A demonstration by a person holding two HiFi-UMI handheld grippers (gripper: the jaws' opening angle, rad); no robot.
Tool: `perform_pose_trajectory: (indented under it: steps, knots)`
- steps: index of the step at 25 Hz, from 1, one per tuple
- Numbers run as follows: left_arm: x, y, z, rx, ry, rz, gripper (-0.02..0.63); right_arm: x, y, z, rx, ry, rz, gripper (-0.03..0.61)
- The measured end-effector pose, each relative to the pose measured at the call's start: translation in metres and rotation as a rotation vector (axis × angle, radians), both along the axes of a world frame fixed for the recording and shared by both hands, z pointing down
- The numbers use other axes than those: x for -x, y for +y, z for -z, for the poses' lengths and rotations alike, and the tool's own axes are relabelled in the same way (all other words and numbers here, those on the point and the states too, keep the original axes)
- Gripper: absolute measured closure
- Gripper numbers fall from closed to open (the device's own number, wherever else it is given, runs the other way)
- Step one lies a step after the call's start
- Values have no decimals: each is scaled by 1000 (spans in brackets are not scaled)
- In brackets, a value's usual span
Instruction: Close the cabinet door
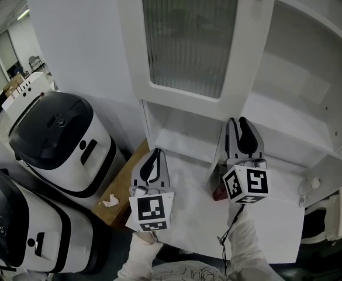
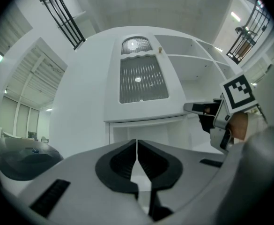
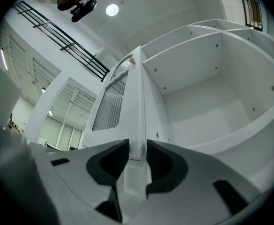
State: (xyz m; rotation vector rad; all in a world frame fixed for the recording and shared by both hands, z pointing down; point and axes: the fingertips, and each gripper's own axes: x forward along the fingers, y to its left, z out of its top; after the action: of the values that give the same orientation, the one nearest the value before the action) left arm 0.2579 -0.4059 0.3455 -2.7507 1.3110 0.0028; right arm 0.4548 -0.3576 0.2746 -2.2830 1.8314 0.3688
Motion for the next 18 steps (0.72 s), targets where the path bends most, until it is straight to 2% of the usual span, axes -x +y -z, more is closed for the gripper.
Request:
perform_pose_trajectory:
  steps: [14, 18]
  knots:
    - [19, 5, 6, -6, 9, 11, 601, 0, -1, 1, 26, 9, -49, 466]
    - [19, 8, 9, -14, 8, 5, 601, 0, 8, 0, 21, 26, -84, 484]
